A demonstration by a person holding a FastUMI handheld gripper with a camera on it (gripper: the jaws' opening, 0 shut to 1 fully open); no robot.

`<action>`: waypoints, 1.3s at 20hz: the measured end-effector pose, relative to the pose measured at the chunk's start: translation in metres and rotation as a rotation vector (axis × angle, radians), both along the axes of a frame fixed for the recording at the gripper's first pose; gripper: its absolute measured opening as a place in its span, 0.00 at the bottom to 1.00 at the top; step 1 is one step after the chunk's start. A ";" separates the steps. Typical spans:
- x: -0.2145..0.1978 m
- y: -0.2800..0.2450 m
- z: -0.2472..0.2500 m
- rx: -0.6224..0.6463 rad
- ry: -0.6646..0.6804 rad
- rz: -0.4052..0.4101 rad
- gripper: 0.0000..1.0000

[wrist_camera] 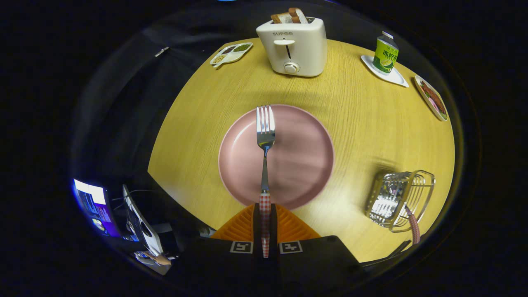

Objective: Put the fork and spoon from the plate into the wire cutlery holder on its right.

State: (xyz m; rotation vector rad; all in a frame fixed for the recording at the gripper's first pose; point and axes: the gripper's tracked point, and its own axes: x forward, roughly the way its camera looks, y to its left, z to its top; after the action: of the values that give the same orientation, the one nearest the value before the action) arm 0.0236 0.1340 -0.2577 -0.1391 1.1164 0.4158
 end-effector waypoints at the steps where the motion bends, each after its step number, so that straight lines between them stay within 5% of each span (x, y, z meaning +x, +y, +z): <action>1: -0.009 -0.012 0.010 -0.008 -0.004 0.016 0.08; 13: -0.042 -0.197 0.099 -0.245 0.127 0.093 0.08; 26: -0.008 -0.249 0.067 -0.499 0.446 0.302 0.08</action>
State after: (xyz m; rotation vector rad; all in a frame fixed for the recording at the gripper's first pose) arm 0.0155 -0.1150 -0.1911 -0.6865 1.6352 0.4397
